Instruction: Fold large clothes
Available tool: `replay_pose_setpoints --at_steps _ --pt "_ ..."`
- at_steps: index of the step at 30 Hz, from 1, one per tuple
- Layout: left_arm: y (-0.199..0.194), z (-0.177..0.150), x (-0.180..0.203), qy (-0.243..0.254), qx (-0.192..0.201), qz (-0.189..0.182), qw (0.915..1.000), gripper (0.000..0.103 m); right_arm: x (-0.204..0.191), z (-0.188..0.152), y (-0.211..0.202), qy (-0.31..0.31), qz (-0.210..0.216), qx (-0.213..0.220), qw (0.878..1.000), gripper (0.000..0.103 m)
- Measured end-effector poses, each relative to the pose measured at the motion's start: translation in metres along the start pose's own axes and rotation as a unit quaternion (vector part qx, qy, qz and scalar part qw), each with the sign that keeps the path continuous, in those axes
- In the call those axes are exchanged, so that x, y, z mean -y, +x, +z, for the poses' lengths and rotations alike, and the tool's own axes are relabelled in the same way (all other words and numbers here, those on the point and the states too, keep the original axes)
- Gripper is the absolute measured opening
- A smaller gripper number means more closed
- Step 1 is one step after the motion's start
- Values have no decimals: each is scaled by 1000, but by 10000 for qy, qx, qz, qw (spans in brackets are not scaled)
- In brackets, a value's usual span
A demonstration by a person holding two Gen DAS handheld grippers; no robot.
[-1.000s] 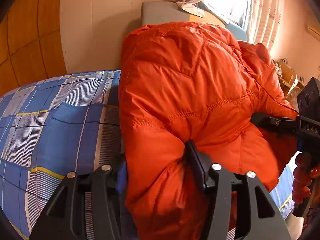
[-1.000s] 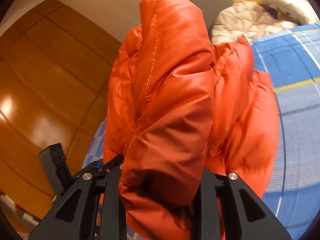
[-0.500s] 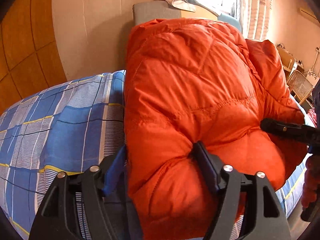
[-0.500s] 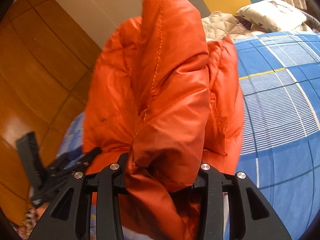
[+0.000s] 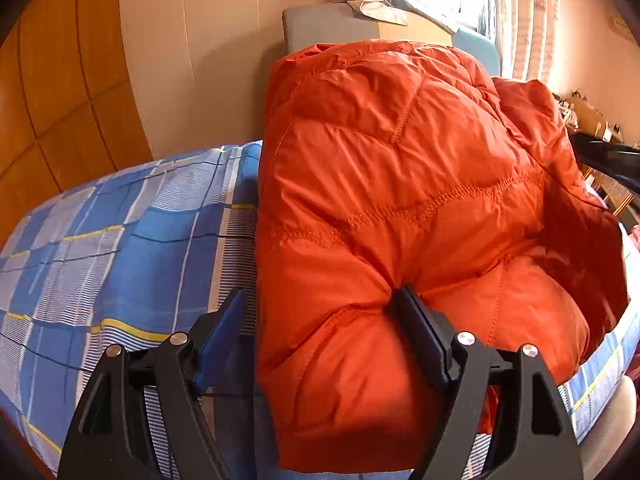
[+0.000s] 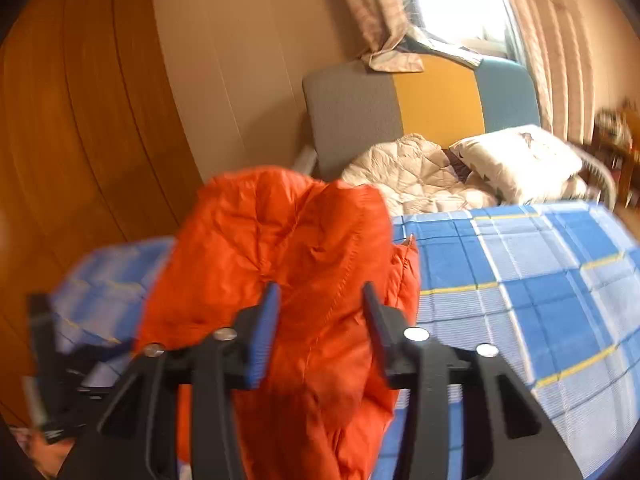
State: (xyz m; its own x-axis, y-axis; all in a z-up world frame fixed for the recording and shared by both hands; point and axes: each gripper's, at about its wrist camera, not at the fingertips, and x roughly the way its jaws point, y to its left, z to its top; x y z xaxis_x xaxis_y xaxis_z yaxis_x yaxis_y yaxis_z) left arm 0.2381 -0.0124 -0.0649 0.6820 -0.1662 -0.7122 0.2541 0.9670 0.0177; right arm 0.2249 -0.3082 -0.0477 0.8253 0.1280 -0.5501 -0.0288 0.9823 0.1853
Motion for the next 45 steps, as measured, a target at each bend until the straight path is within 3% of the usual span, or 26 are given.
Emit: replay_pose_setpoints --at_steps 2,5,12,14,16,17,18,23,25,27,32,34,35,36,39,45 --pt "-1 1 3 41 -26 149 9999 81 -6 -6 22 -171 -440 -410 9980 27" --pt "1 3 5 -94 -120 229 9996 86 2 -20 56 36 -637 -921 9937 27" --pt "10 4 1 -485 -274 197 9983 90 8 -33 69 170 -627 -1114 9917 27" --pt "4 5 2 -477 -280 285 9981 92 9 -27 57 270 -540 -1050 9926 26" --pt "-8 5 3 -448 -199 463 9977 101 7 -24 36 380 -449 -834 9948 32" --pt "-12 4 4 -436 -177 504 9976 101 5 -25 25 394 -472 -739 9954 50" --pt "-18 3 5 -418 -133 543 9976 101 2 -26 16 385 -530 -666 9956 60" --pt "-51 -10 16 -375 96 700 9968 101 -22 -43 -34 191 -541 -288 9979 60" --pt "-66 -18 19 -358 265 964 9943 101 -28 -52 -49 175 -596 -164 9979 61" --pt "-77 -23 22 -313 337 1124 9926 101 -32 -61 -64 187 -705 -80 9973 68" --pt "-112 -41 27 -261 502 1096 9924 101 -40 -81 -92 110 -659 62 9977 71" --pt "-121 -46 26 -312 506 940 9938 101 -48 -87 -103 12 -684 86 9976 80" --pt "-124 -49 23 -359 517 890 9940 101 -48 -90 -107 10 -706 122 9974 92" --pt "-129 -51 20 -456 503 783 9946 101 -49 -94 -114 45 -686 179 9975 94" --pt "-137 -57 12 -680 438 449 9957 101 -53 -103 -125 9 -683 184 9975 94" --pt "-157 -72 9 -706 560 577 9943 101 -54 -115 -148 54 -796 311 9963 99"
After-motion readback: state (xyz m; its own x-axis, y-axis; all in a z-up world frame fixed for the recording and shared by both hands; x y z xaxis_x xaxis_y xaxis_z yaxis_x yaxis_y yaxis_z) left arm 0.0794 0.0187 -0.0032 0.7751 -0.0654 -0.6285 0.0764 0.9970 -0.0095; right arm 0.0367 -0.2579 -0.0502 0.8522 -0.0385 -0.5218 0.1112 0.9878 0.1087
